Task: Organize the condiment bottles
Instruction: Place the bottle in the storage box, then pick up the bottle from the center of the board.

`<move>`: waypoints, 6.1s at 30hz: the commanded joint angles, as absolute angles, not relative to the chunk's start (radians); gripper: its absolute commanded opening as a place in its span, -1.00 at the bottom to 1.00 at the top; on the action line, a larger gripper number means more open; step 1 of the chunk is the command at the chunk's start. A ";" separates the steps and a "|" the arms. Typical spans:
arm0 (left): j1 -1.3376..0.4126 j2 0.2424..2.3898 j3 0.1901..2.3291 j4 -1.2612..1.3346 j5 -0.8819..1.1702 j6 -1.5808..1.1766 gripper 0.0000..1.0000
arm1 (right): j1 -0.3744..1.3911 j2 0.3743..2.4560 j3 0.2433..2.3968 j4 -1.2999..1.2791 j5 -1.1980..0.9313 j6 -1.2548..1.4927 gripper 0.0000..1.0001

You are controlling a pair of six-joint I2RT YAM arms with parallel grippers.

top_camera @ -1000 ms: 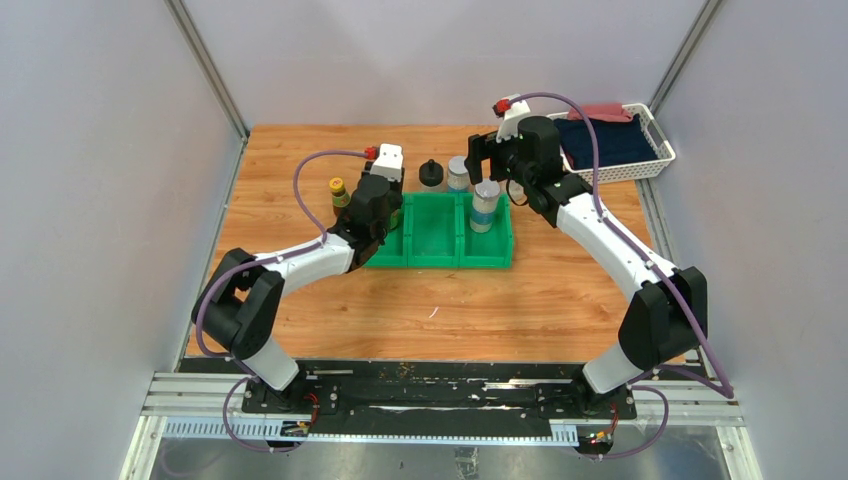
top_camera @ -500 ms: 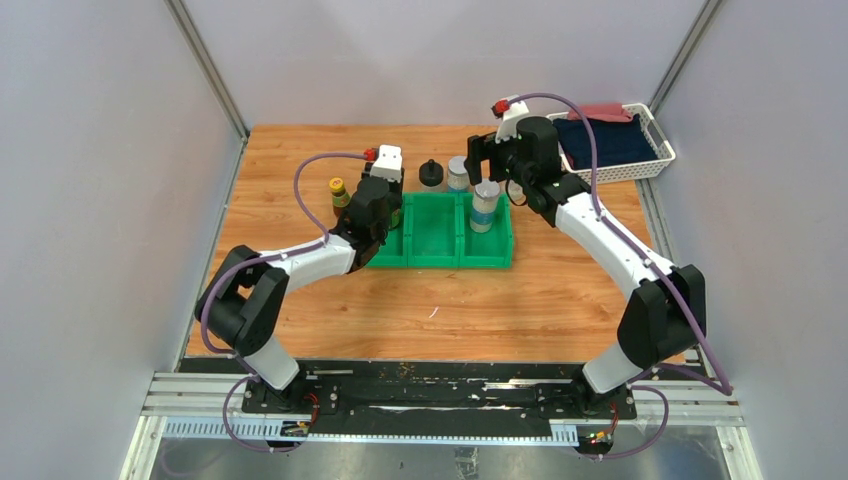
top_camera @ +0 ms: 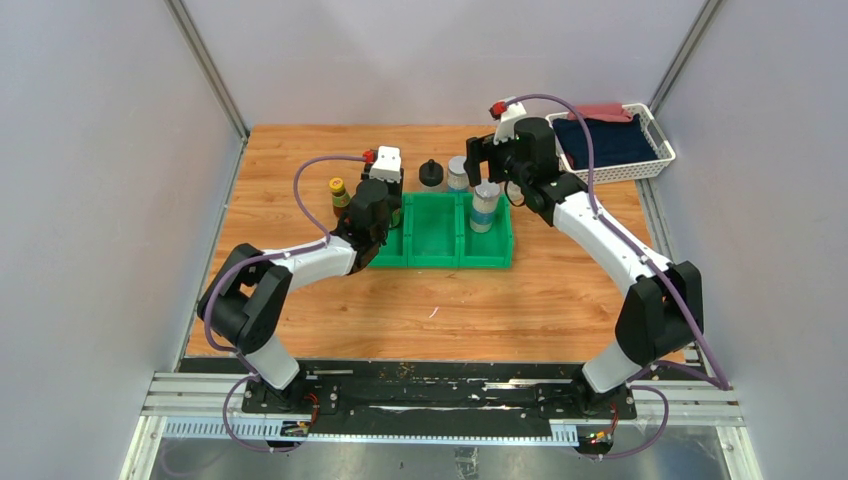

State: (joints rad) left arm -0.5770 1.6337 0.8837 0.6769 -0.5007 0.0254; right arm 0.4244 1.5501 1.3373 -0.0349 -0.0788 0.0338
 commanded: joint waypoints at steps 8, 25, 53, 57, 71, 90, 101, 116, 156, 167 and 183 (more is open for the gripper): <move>-0.568 1.627 0.887 0.808 -0.533 0.072 -1.00 | 0.429 1.564 1.353 -0.037 -0.066 0.024 0.88; -0.569 1.650 0.877 0.811 -0.562 0.079 -1.00 | 0.429 1.568 1.344 -0.031 -0.063 0.022 0.88; -0.568 1.671 0.922 0.749 -0.557 0.050 0.61 | 0.429 1.565 1.348 -0.035 -0.060 0.014 0.89; -0.569 1.657 0.928 0.742 -0.565 0.049 0.68 | 0.428 1.560 1.349 -0.035 -0.058 0.014 0.89; -0.579 1.454 1.032 0.528 -0.598 0.008 0.87 | 0.429 1.543 1.351 -0.020 -0.080 0.031 0.88; -0.578 1.163 0.740 0.398 -0.751 -0.166 0.97 | 0.429 1.526 1.305 0.034 -0.114 0.057 0.88; -0.543 1.027 0.603 0.416 -0.811 -0.224 0.90 | 0.430 1.538 1.292 0.060 -0.136 0.065 0.88; -0.543 0.742 0.835 0.408 -0.496 -0.260 0.76 | 0.595 1.567 1.477 -0.134 -0.242 -0.098 0.84; -0.545 0.643 0.879 0.443 -0.251 -0.406 0.78 | 0.925 2.032 1.772 0.238 -0.084 -0.043 0.81; -0.544 0.686 0.882 0.445 -0.246 -0.451 0.77 | 0.925 2.089 1.756 0.311 -0.068 -0.021 0.80; -0.545 0.680 0.874 0.445 -0.249 -0.443 0.77 | 0.947 2.156 1.756 0.388 -0.056 -0.006 0.78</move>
State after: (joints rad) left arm -0.5465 0.6895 0.8841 0.4271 -0.2520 -0.4419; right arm 0.9241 2.1216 1.7603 0.3431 -0.0742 -0.0181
